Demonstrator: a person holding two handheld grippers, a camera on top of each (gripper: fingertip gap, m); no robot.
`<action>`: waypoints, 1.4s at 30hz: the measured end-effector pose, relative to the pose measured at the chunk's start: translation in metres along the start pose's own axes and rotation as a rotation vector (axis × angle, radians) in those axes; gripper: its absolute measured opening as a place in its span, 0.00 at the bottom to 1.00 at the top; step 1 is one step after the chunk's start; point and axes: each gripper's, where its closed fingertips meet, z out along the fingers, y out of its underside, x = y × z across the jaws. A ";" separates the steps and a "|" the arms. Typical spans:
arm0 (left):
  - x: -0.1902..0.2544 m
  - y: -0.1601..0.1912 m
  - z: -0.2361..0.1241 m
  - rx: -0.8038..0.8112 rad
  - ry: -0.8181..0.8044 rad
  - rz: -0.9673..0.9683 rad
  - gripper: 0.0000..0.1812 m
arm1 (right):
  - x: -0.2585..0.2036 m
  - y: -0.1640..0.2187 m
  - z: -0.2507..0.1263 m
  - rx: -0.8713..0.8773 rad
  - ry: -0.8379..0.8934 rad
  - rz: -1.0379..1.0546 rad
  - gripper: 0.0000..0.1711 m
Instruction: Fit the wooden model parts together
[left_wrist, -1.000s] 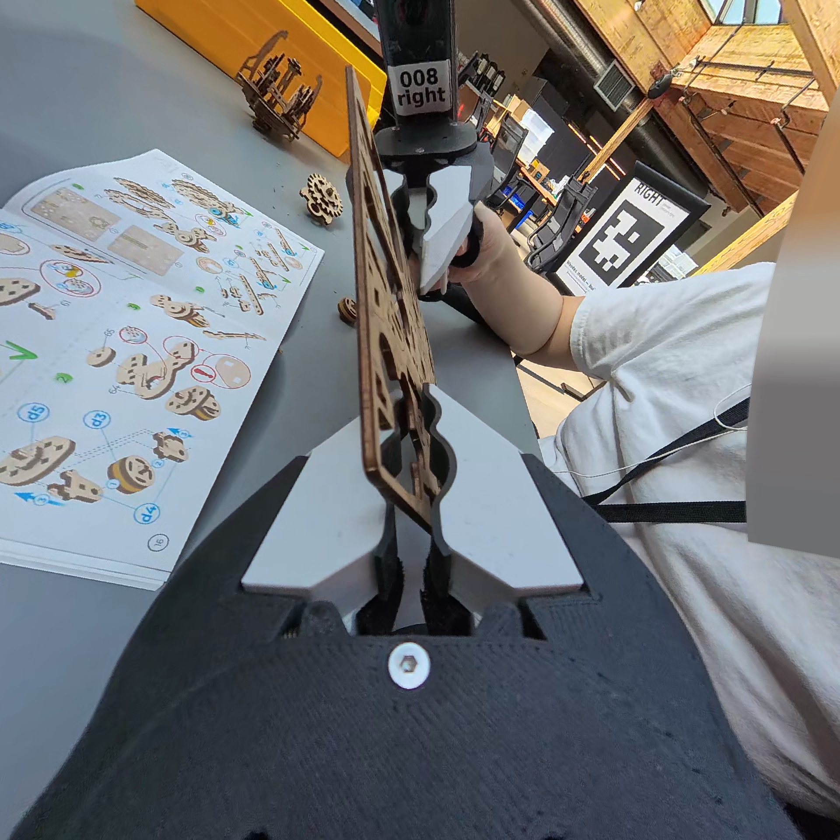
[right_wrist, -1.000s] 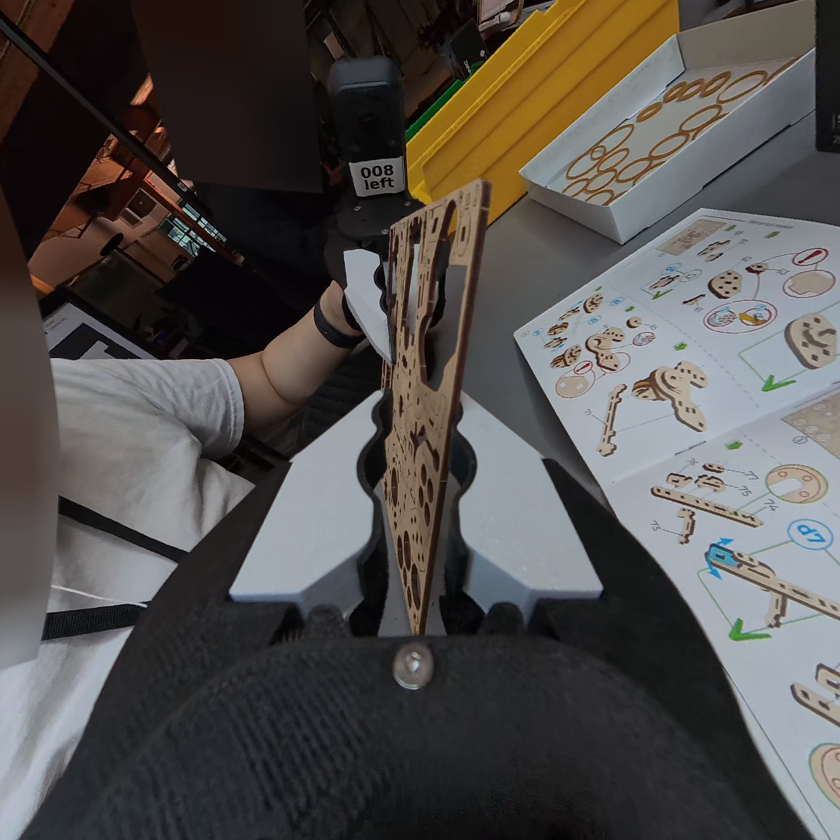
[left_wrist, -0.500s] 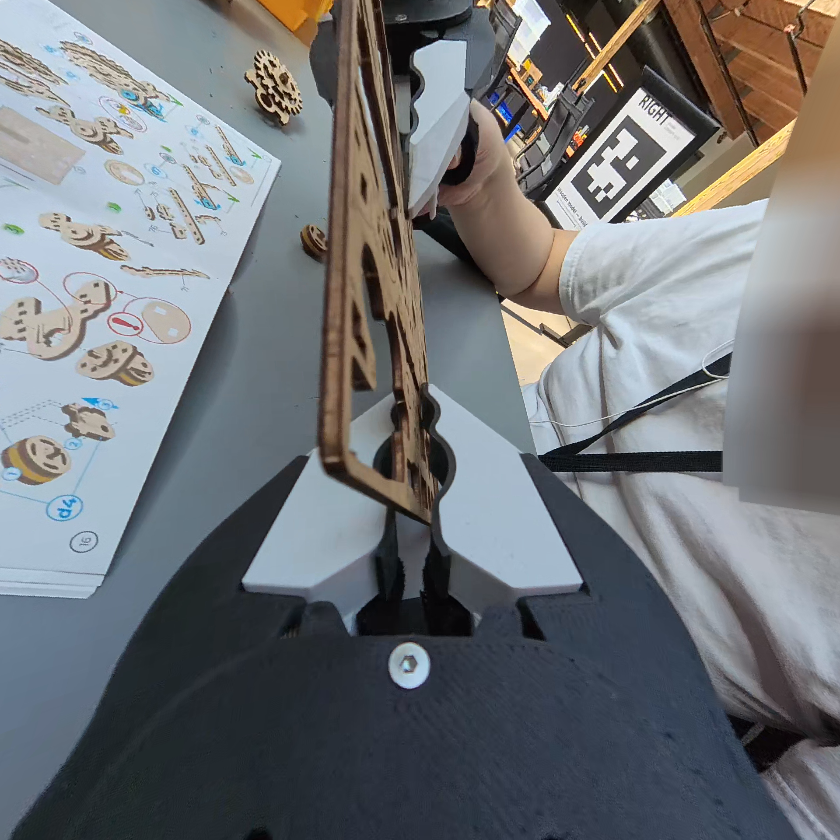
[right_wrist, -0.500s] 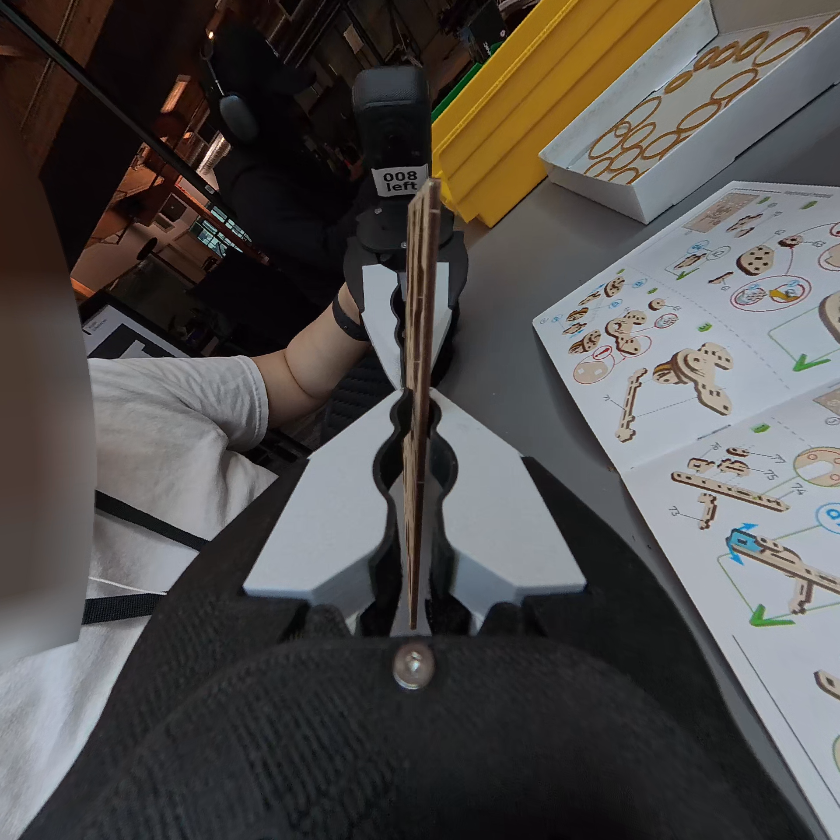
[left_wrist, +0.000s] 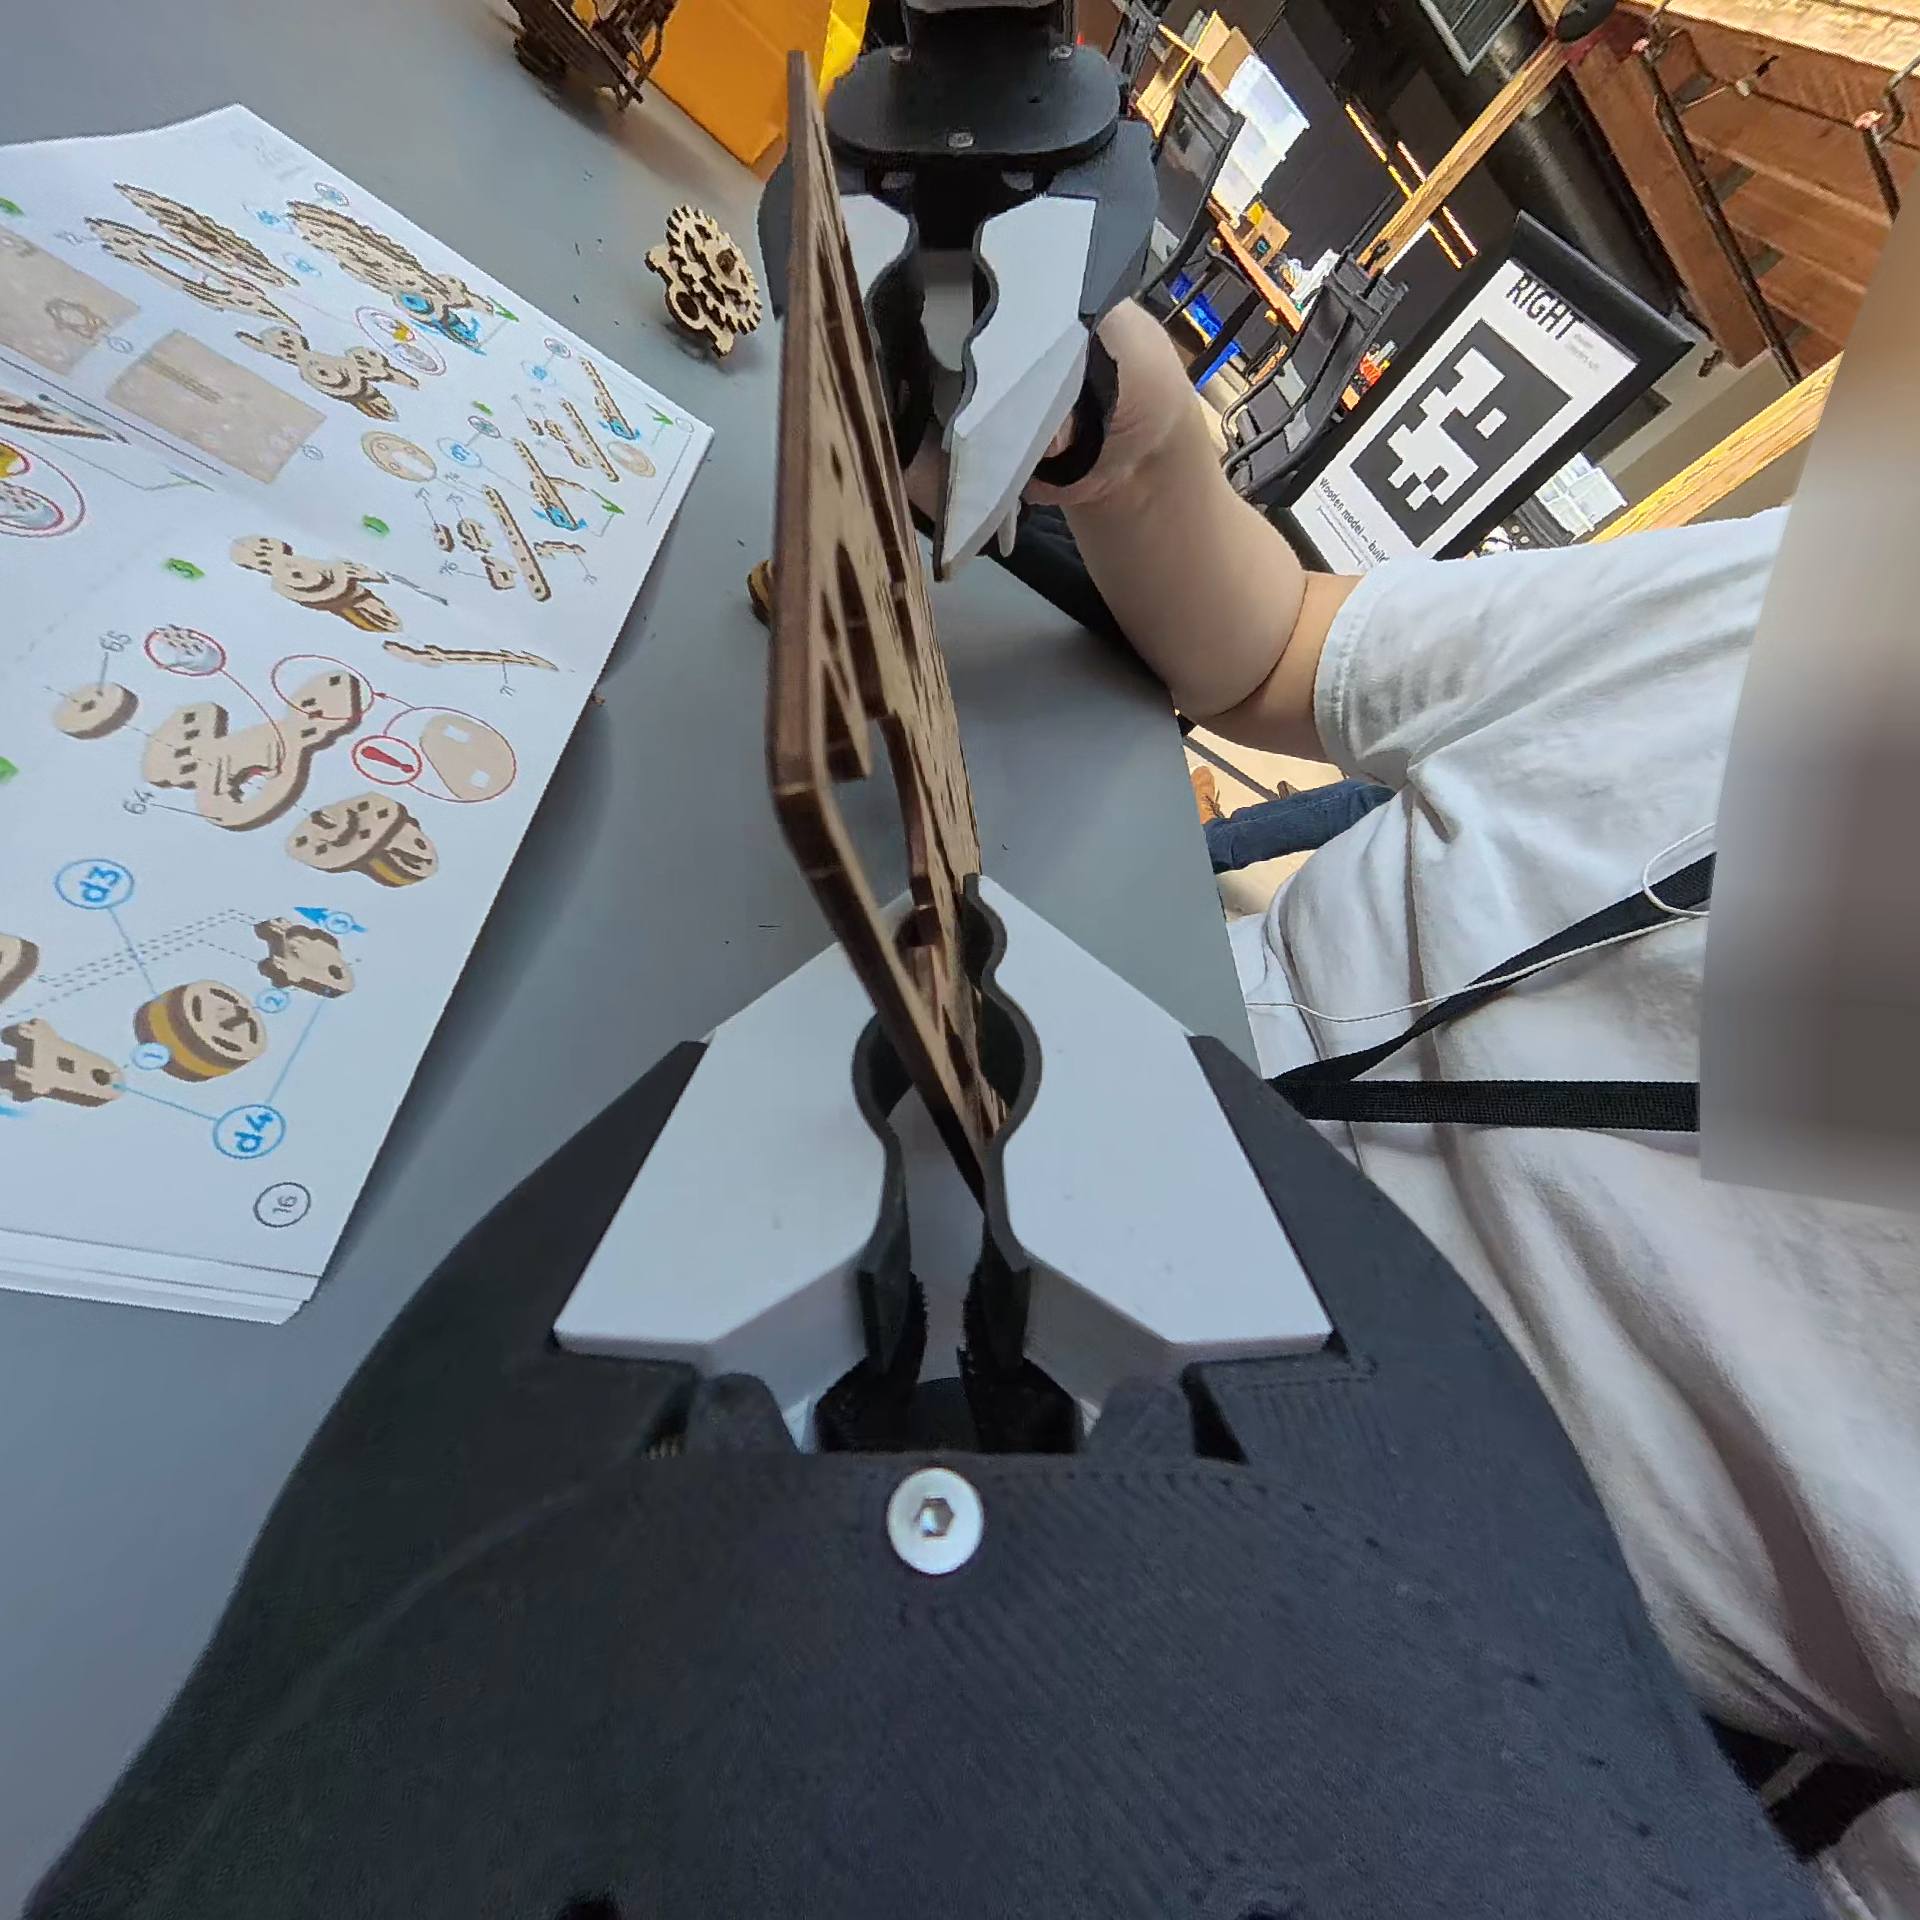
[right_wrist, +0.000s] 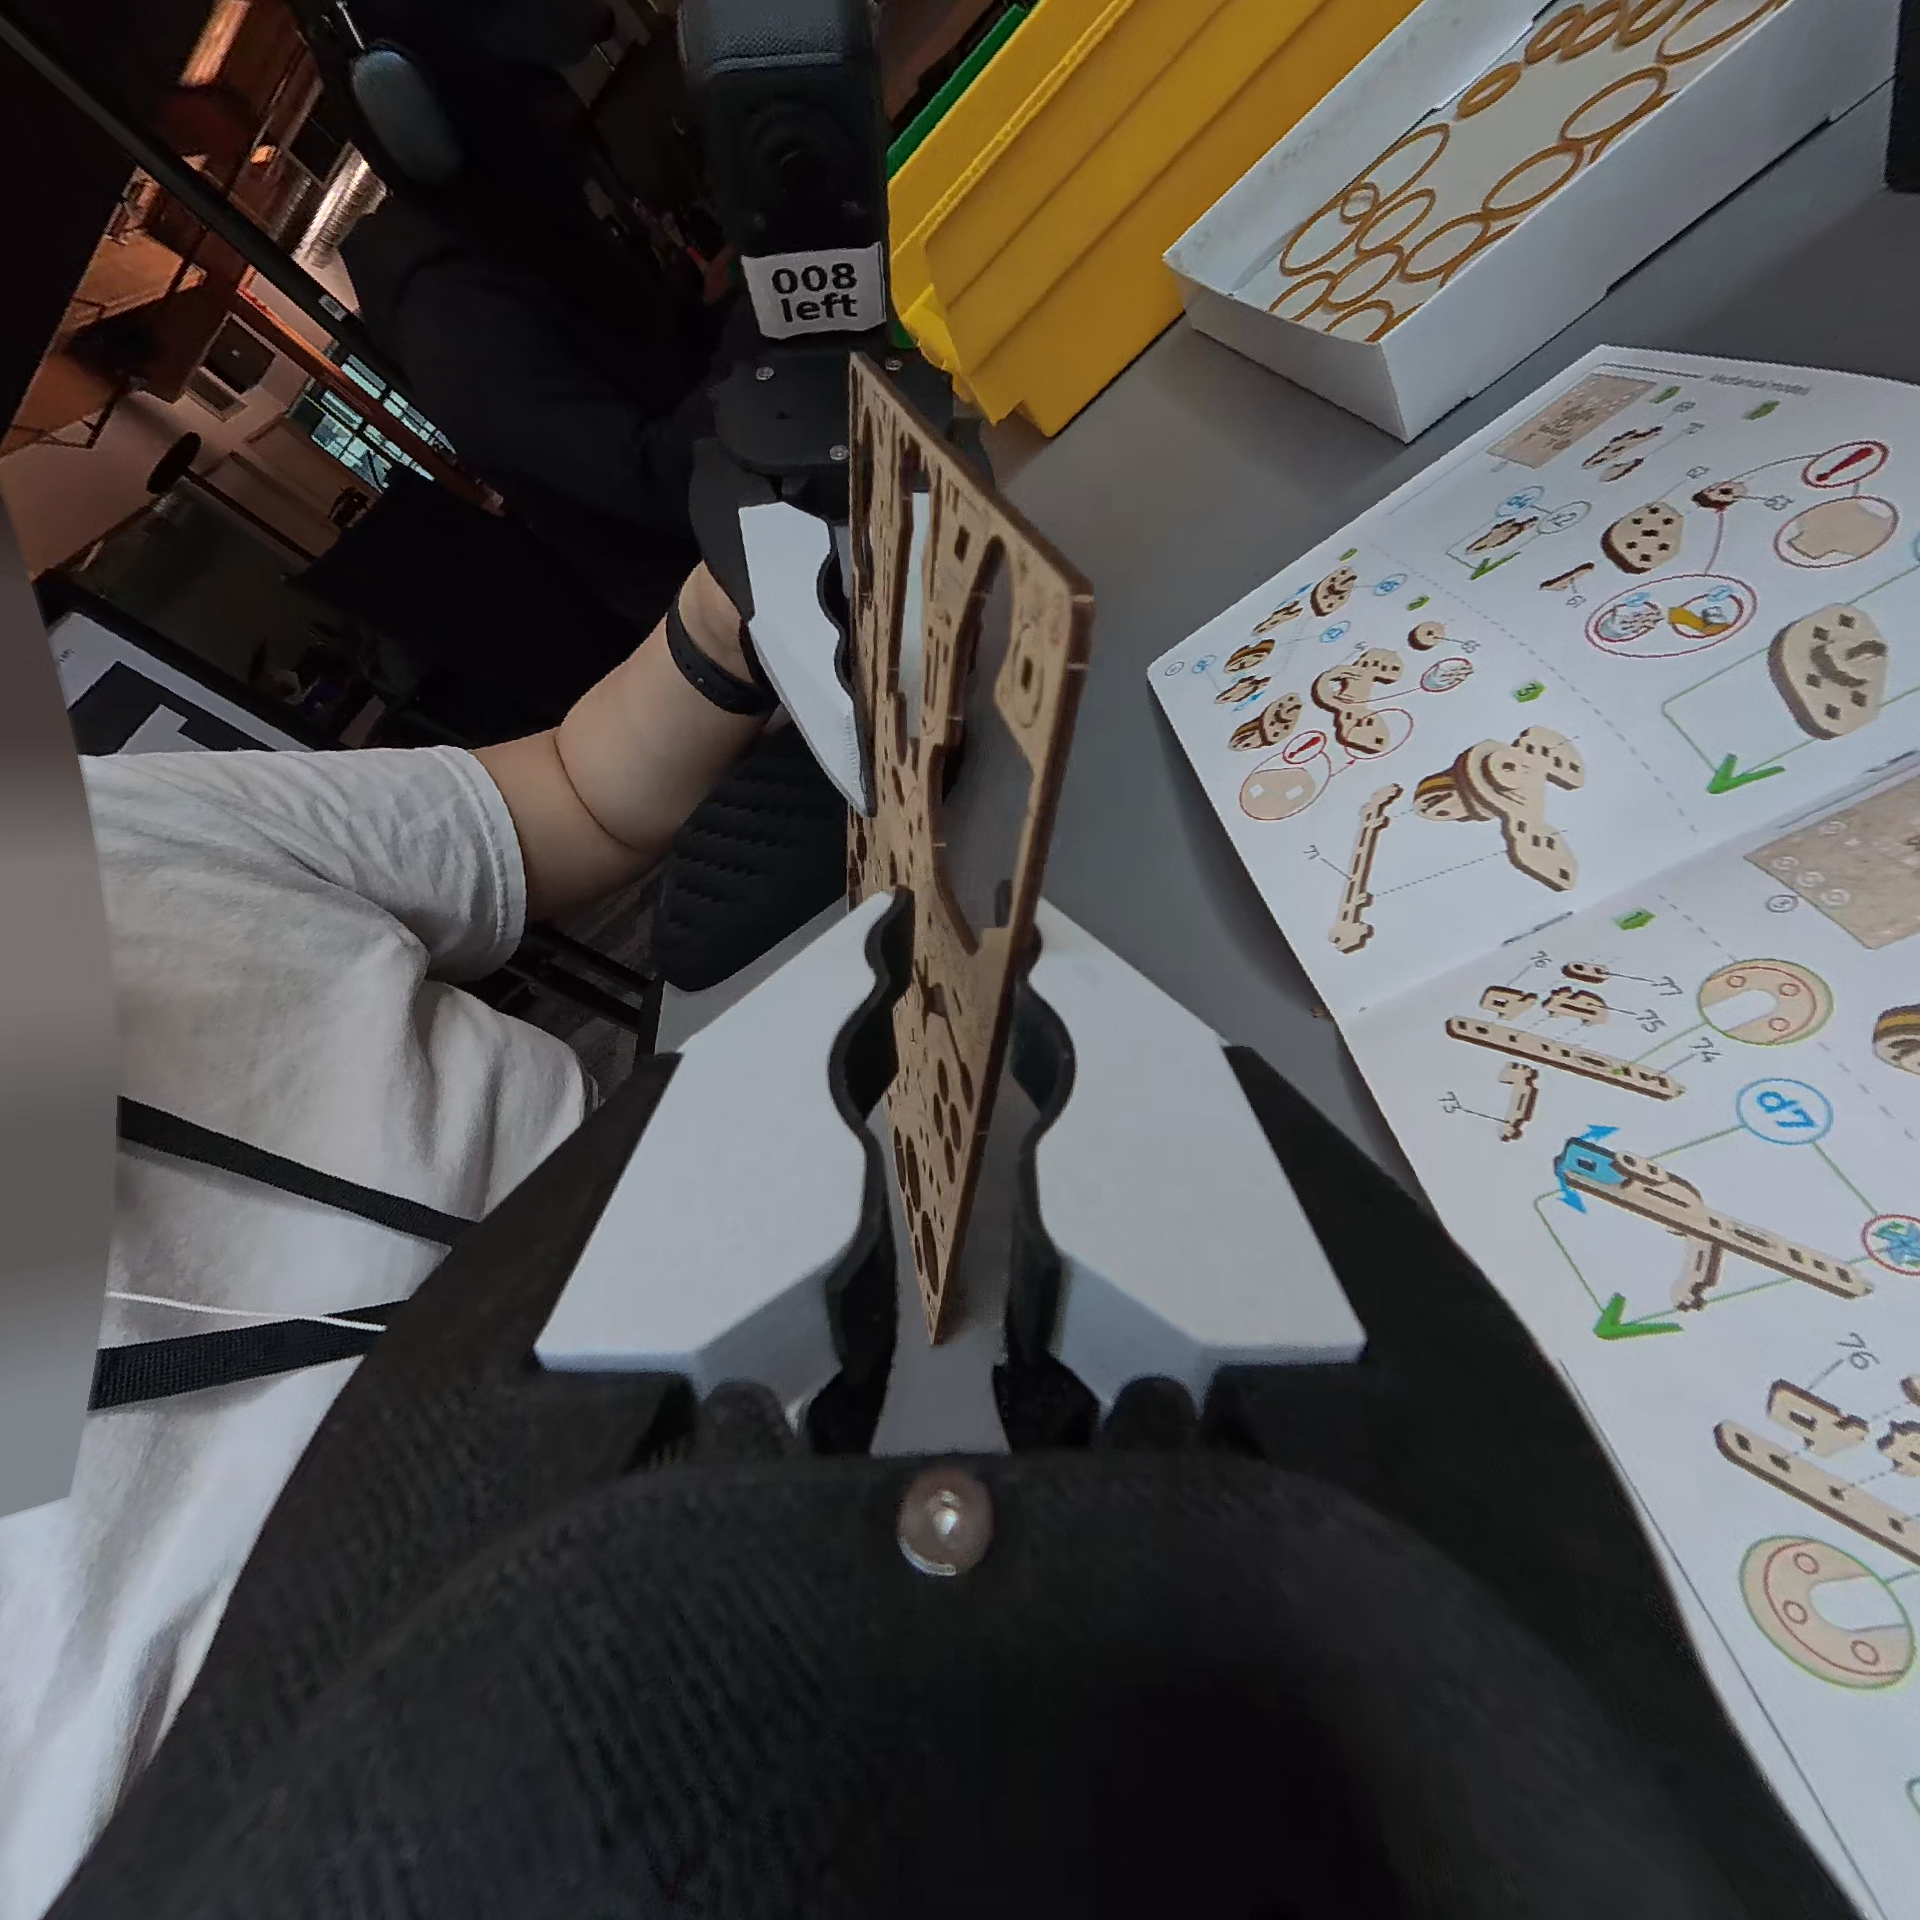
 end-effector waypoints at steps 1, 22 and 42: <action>0.000 0.001 0.001 -0.003 -0.002 0.000 0.01 | 0.002 -0.002 -0.002 0.008 0.014 -0.009 0.10; -0.012 0.003 0.001 -0.001 -0.025 -0.110 0.02 | 0.008 -0.019 0.005 -0.034 0.419 -0.504 0.34; -0.014 -0.004 0.000 0.024 -0.087 -0.048 0.02 | 0.011 0.007 0.040 -0.356 0.358 -0.189 0.38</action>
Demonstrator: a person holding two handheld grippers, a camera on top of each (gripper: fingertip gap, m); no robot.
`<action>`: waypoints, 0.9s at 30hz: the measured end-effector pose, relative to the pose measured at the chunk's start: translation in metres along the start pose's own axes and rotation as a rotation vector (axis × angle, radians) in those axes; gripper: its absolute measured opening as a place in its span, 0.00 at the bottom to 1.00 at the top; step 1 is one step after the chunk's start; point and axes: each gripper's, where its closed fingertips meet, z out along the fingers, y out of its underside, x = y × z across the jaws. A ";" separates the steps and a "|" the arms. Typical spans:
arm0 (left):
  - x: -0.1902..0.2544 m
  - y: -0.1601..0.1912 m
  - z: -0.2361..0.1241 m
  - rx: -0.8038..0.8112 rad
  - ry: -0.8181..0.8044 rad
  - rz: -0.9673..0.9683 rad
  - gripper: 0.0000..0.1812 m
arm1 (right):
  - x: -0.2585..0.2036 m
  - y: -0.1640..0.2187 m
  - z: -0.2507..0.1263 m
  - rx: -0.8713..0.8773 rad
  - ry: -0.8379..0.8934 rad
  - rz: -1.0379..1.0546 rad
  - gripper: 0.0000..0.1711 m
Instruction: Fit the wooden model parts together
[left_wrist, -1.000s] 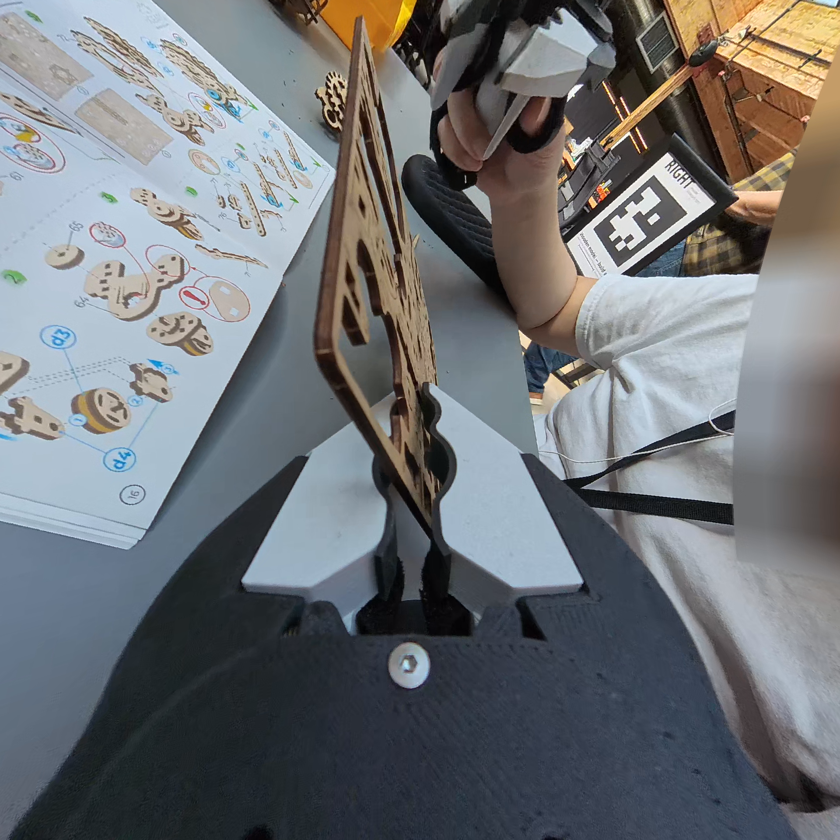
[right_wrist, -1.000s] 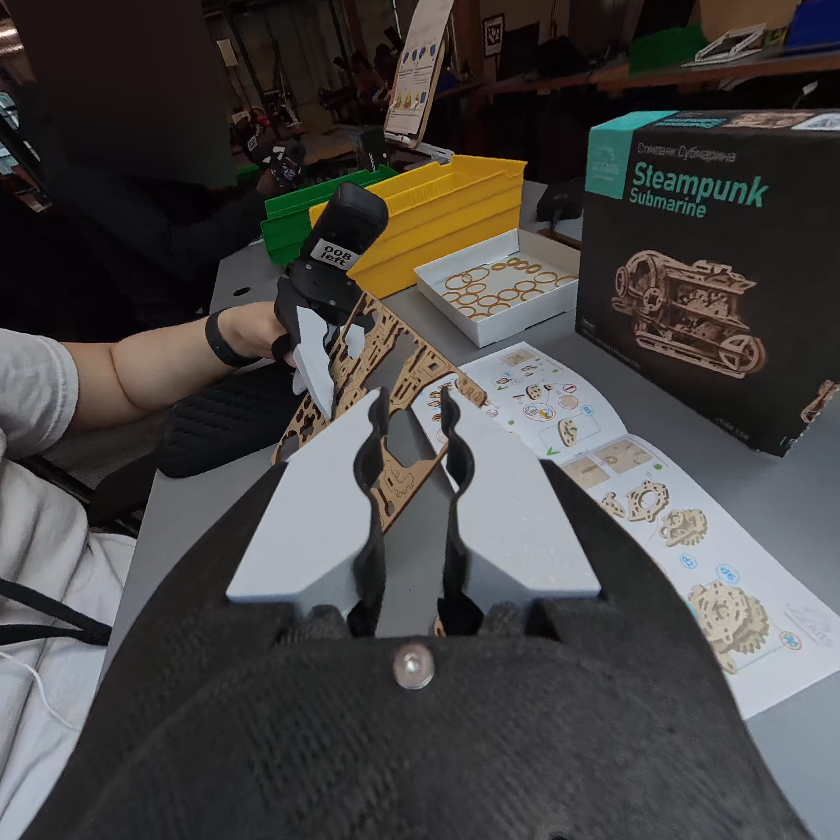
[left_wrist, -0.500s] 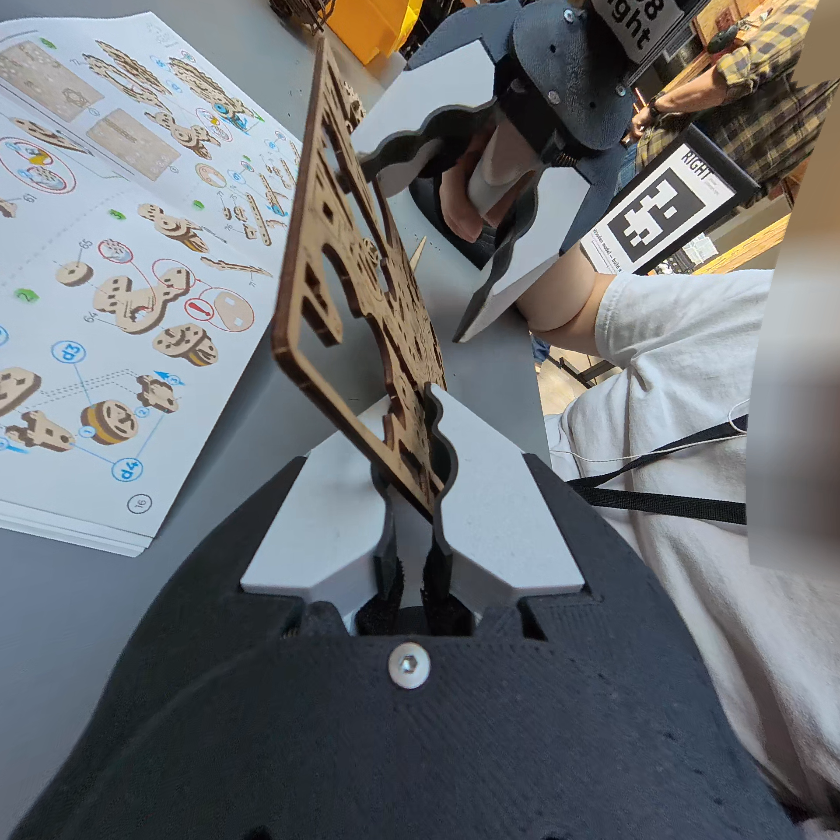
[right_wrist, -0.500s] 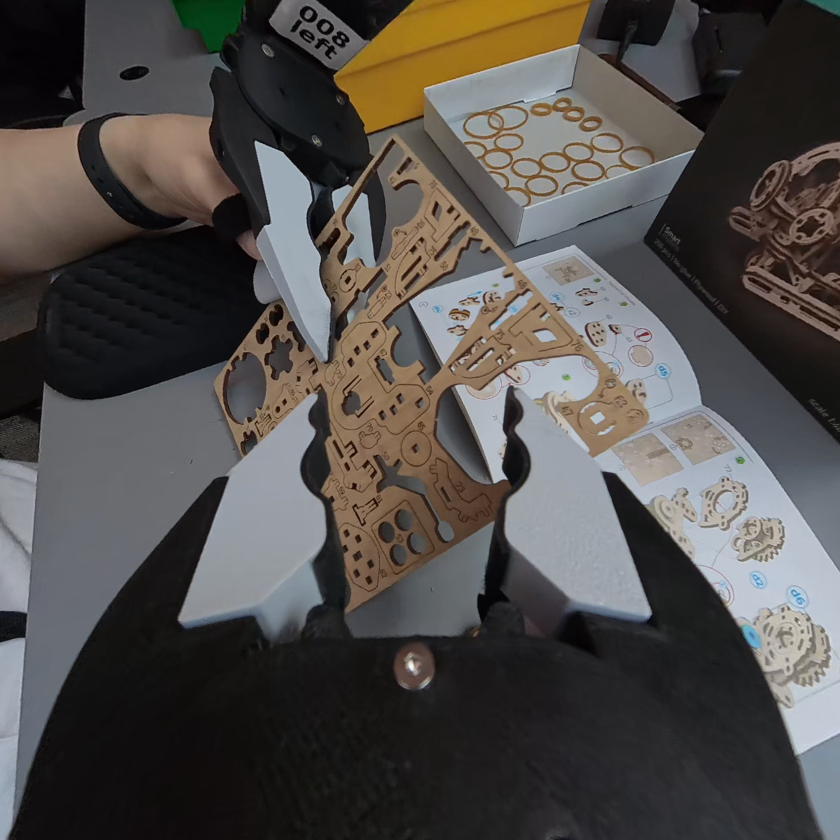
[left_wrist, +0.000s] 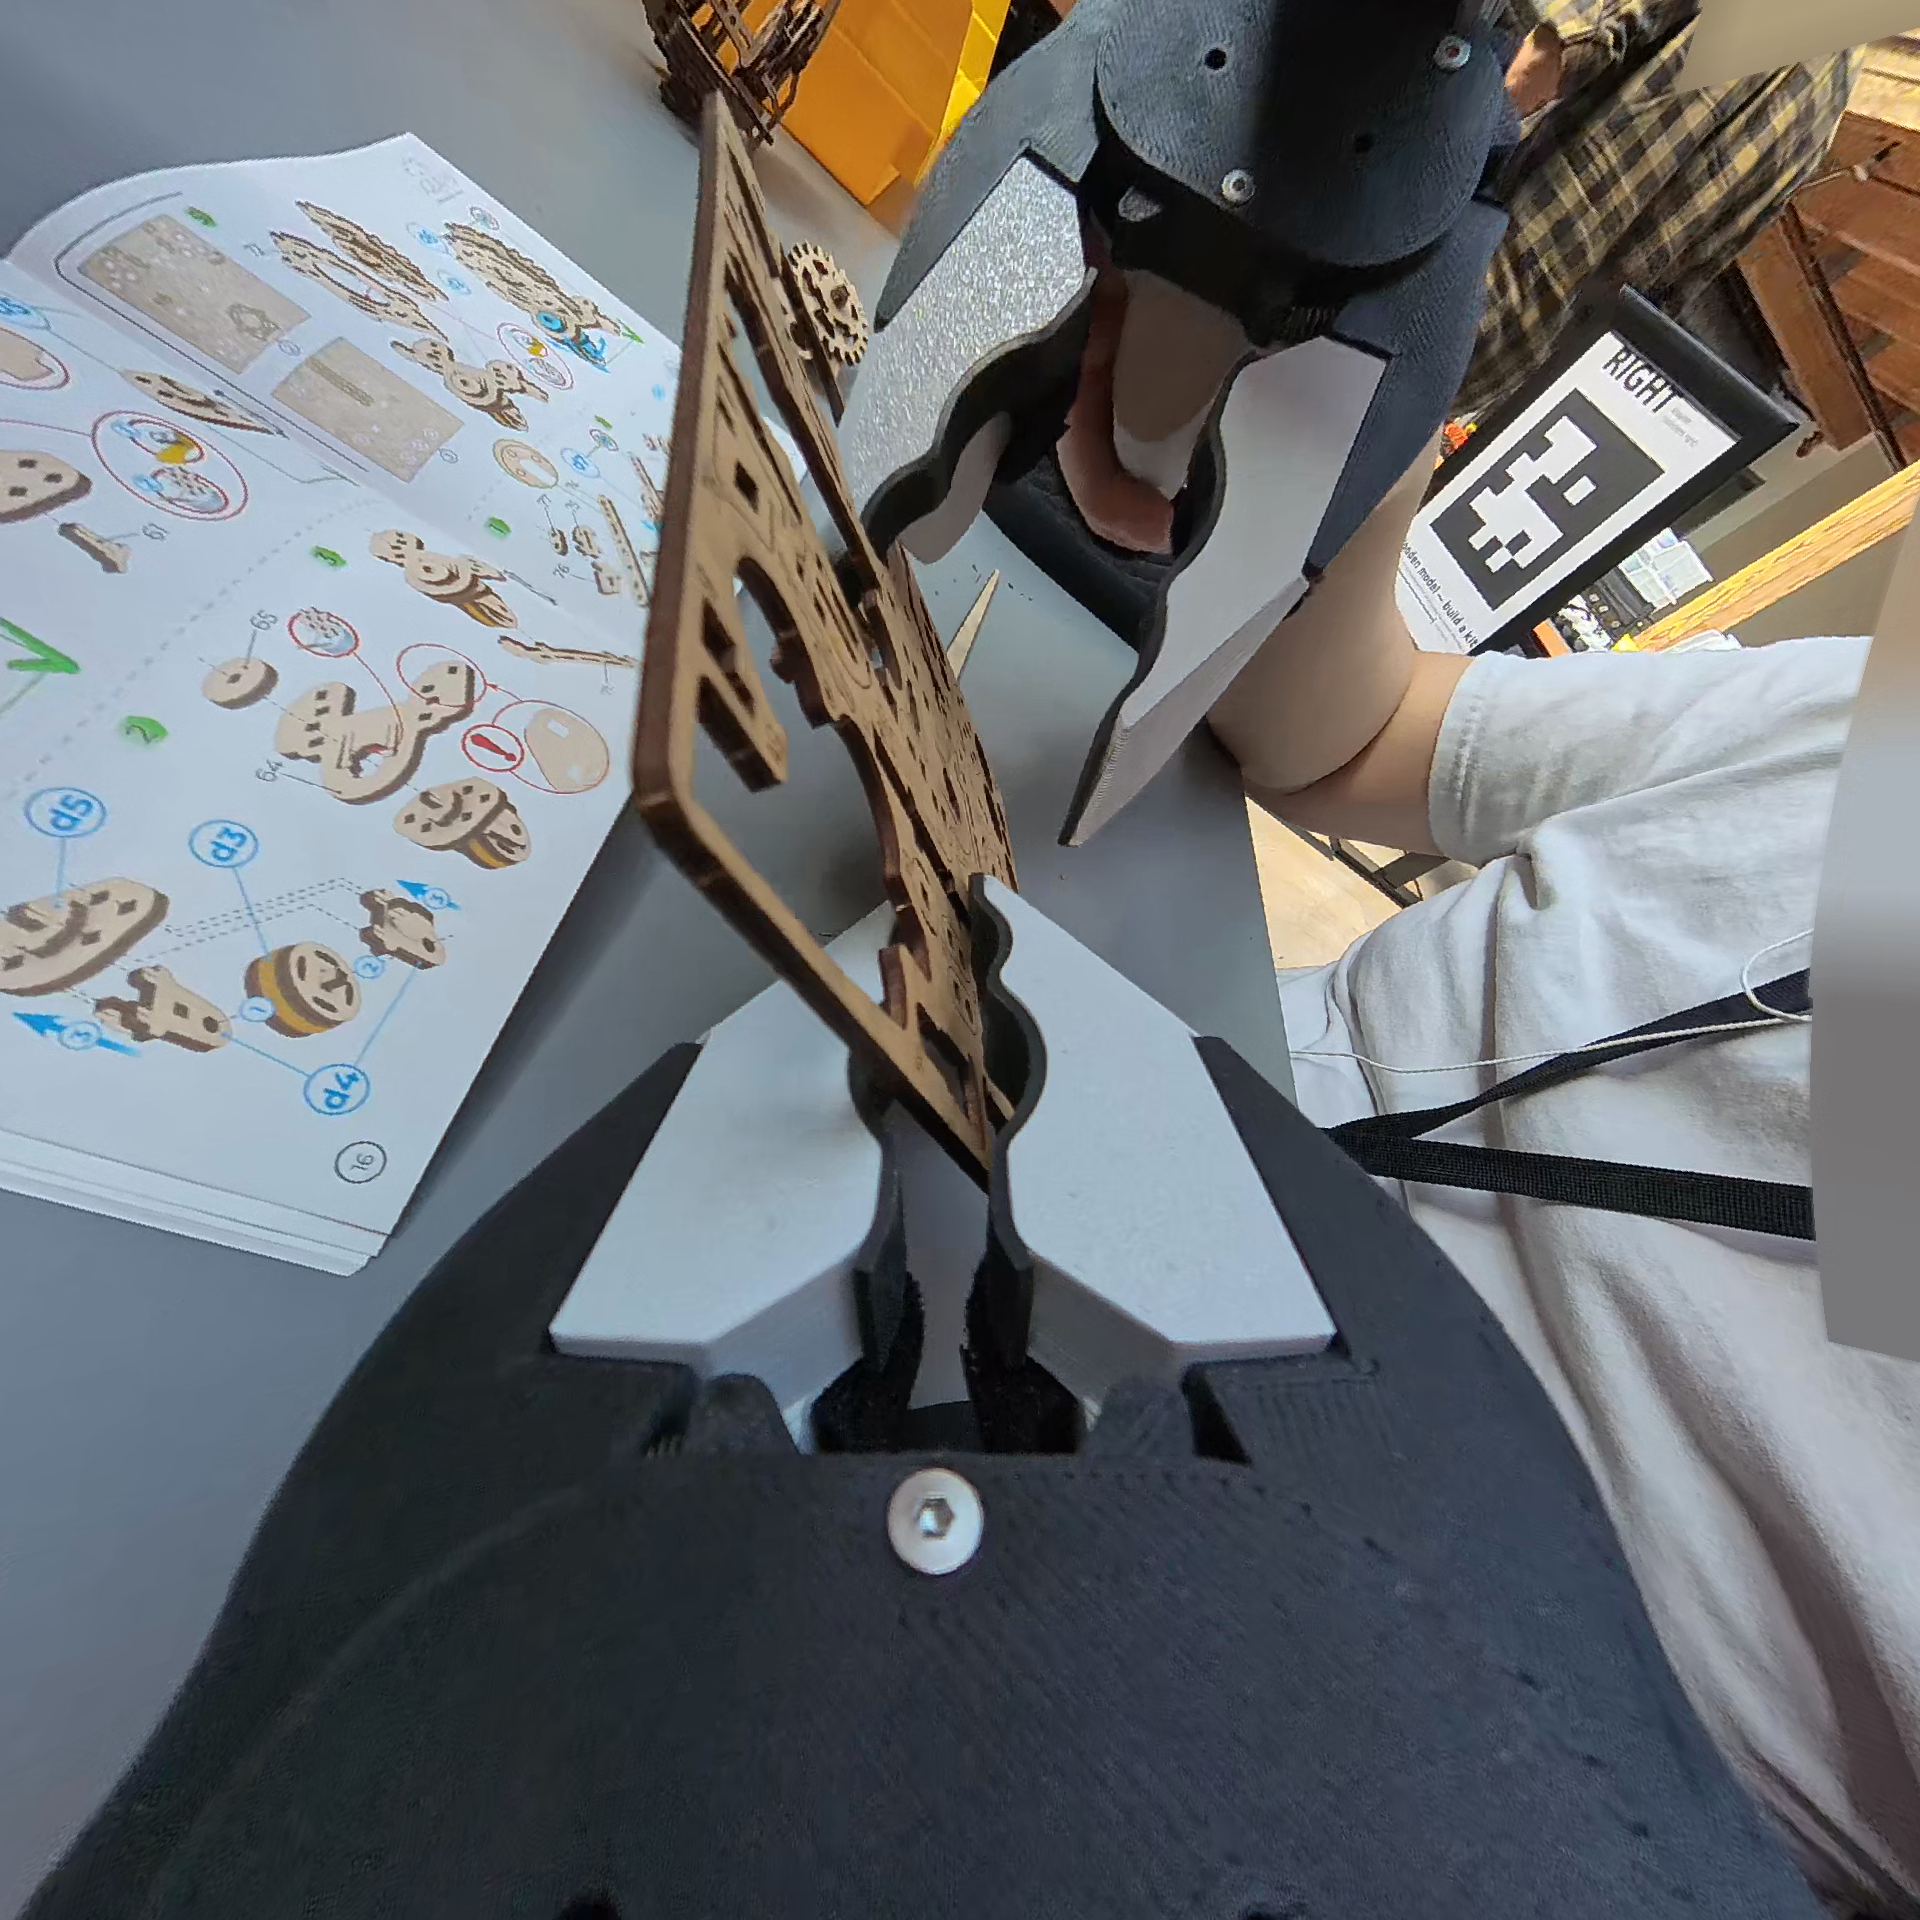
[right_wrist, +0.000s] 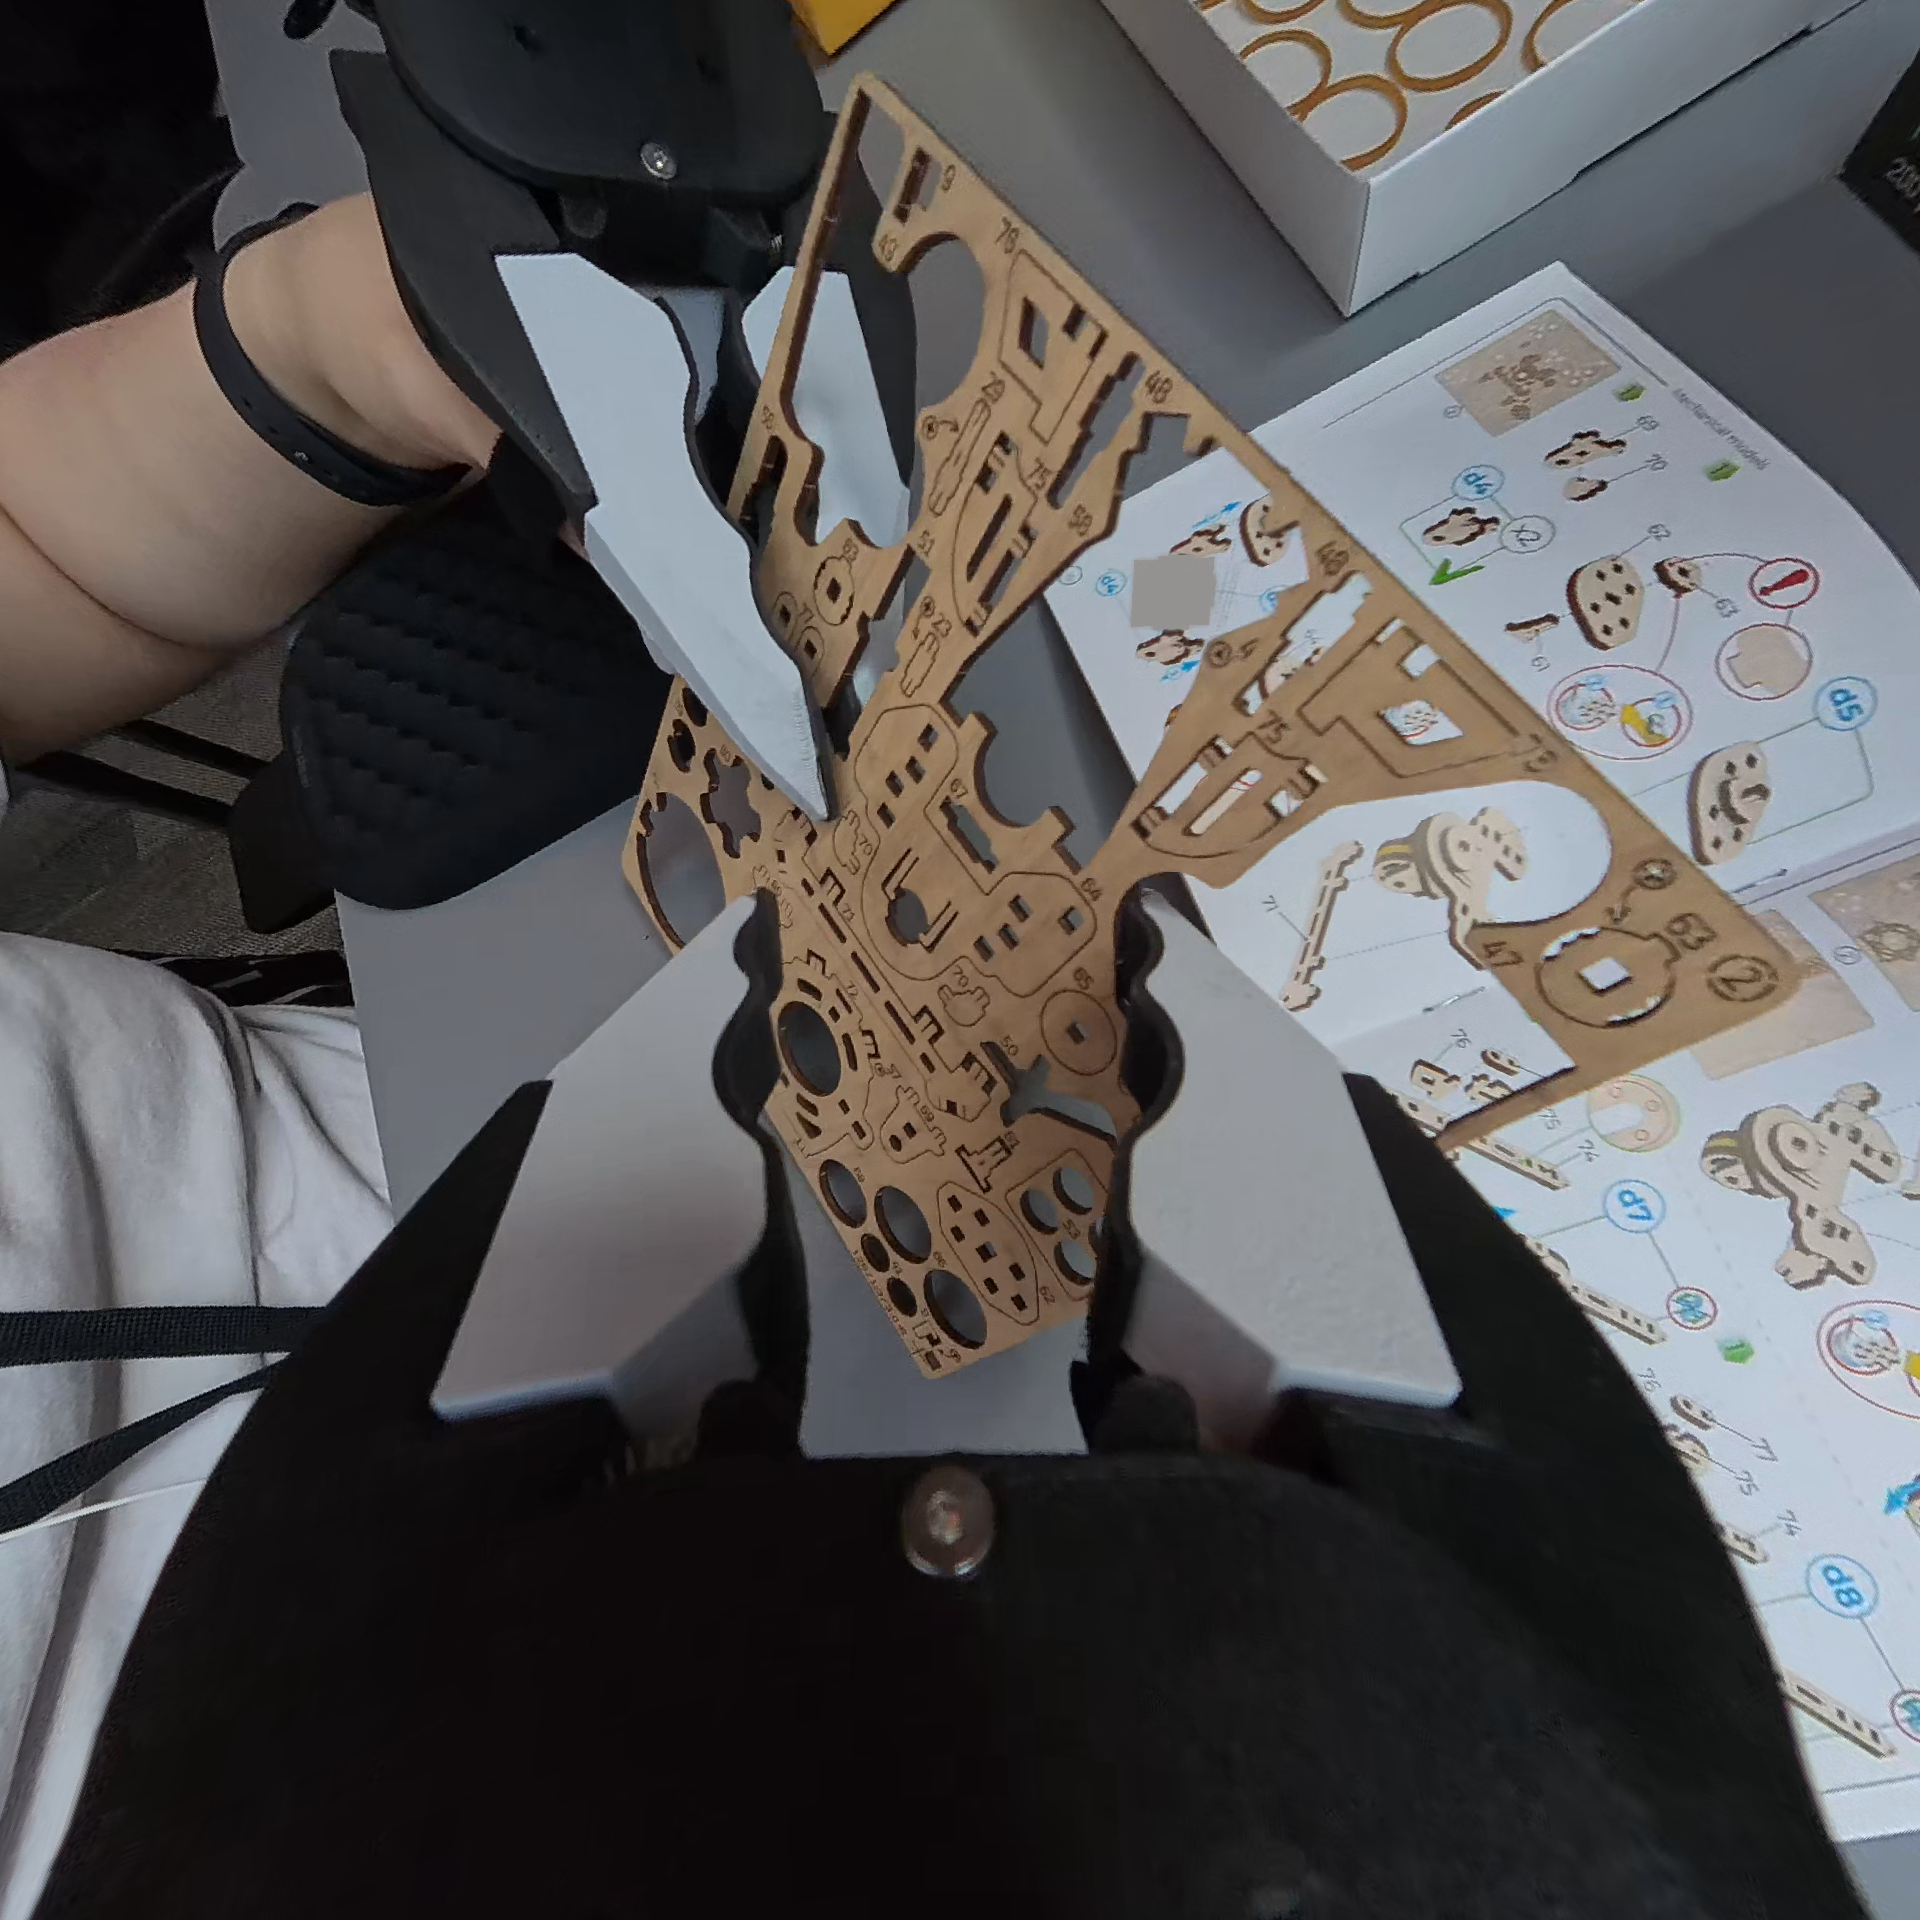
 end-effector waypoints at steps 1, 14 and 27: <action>0.001 -0.001 0.000 0.005 0.008 0.003 0.02 | -0.001 -0.001 -0.002 -0.005 -0.011 0.005 0.37; 0.004 0.001 0.003 -0.012 -0.002 0.018 0.01 | 0.002 0.003 -0.007 -0.099 0.041 -0.066 0.33; 0.008 0.002 0.002 -0.024 0.009 0.079 0.02 | 0.005 0.017 -0.022 -0.385 -0.124 -0.212 0.18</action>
